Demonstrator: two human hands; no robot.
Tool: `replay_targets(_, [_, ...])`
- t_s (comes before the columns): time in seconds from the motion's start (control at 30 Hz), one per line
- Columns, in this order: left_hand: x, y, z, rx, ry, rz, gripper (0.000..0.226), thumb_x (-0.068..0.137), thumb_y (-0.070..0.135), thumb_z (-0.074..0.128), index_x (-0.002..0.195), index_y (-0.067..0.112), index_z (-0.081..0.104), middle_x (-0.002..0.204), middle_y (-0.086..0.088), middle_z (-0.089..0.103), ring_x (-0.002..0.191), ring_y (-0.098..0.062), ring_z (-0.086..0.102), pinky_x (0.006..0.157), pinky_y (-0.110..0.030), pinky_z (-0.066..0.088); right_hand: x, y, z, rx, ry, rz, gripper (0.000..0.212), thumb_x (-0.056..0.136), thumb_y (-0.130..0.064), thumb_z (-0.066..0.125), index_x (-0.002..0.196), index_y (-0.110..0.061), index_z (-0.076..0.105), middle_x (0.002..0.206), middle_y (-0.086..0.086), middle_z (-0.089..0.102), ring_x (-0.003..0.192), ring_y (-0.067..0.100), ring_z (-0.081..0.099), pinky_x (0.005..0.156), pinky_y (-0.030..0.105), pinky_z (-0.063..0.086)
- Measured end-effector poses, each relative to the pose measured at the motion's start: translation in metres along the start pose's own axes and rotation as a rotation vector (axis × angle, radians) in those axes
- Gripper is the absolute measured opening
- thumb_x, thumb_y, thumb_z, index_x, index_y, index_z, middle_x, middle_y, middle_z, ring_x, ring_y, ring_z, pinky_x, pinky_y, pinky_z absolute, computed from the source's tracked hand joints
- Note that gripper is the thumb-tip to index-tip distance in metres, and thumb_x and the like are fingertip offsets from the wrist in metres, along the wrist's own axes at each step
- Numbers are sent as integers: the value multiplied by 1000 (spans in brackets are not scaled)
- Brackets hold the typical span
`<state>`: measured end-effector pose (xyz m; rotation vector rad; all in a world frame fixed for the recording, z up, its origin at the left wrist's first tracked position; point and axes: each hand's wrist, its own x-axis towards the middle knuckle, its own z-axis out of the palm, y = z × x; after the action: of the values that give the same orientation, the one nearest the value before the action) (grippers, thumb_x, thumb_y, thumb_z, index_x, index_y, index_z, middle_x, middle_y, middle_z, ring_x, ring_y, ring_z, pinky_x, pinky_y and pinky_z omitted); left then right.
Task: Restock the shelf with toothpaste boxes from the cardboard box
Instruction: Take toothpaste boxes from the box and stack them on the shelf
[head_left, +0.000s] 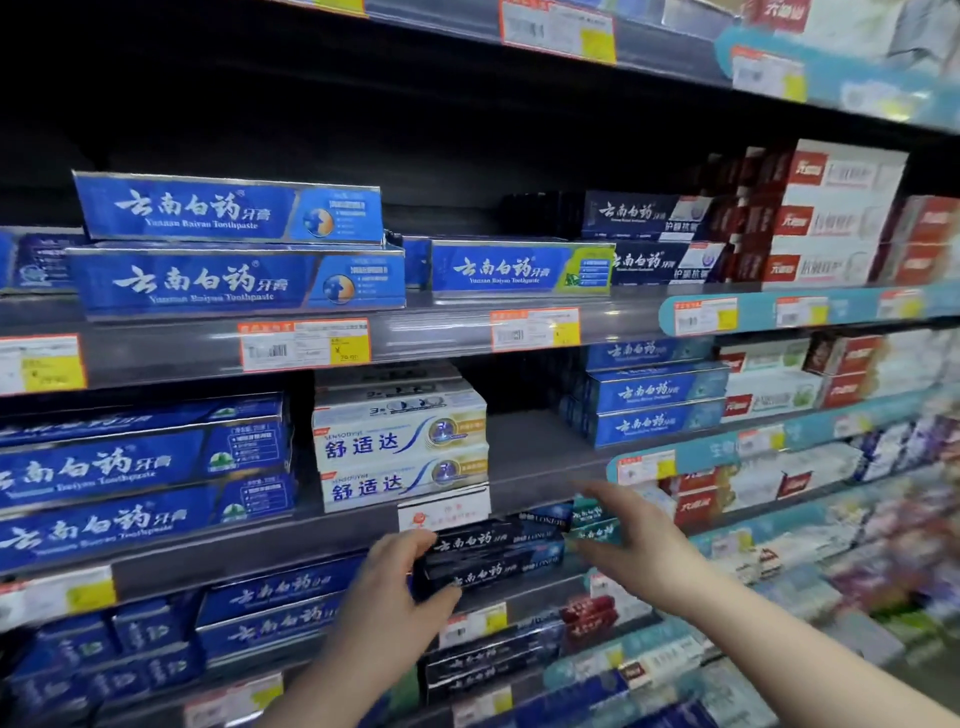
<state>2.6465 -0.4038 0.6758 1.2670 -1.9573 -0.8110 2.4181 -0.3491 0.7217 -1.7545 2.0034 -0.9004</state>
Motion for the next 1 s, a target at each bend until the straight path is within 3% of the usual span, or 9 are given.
replay_targets(0.13, [-3,0,16,167,-143,-21,51,81,39,62,127,29,42,117,14,37,122,-12,41,102,-30,35,-21,25,-3,-17,-30,118,60,85,-25,62,138,-28,34,143,-5,37,129,14,41,91,19,33])
replay_targets(0.23, [-7,3,37,247,-221,-19,53,82,43,60,129,28,41,130,9,41,120,-11,43,99,-27,36,-38,54,-7,-46,-61,173,60,86,-26,60,139,-28,31,148,-3,33,133,16,37,99,26,37])
replay_targets(0.33, [-7,8,63,277,-308,-20,55,81,42,61,130,25,42,132,4,43,117,-12,46,96,-25,37,-54,82,-19,-56,-78,251,60,86,-28,59,139,-26,31,145,-2,35,130,16,39,93,22,37])
replay_targets(0.4, [-4,15,87,309,-370,-14,55,81,44,61,130,26,42,135,3,42,121,-14,45,97,-26,37,-66,107,-29,-84,-80,307,63,84,-29,60,140,-24,31,145,-1,37,131,16,39,97,24,35])
replay_targets(0.5, [0,37,137,349,-503,-26,59,82,46,58,134,26,37,142,3,37,127,-15,41,99,-27,34,-93,152,-49,-89,-77,418,68,78,-34,60,139,-21,33,146,1,37,134,14,36,105,23,29])
replay_targets(0.7, [-4,91,266,348,-755,7,64,82,42,60,136,22,34,144,-1,34,132,-15,36,103,-23,31,-163,264,-110,-114,-19,669,67,81,-33,64,139,-20,35,145,1,39,131,13,39,103,16,27])
replay_targets(1.0, [-14,156,426,408,-937,-24,68,78,46,62,135,20,36,143,-3,37,128,-18,40,103,-25,35,-239,390,-182,-78,-29,889,66,80,-31,64,138,-20,37,144,3,39,130,15,41,106,22,29])
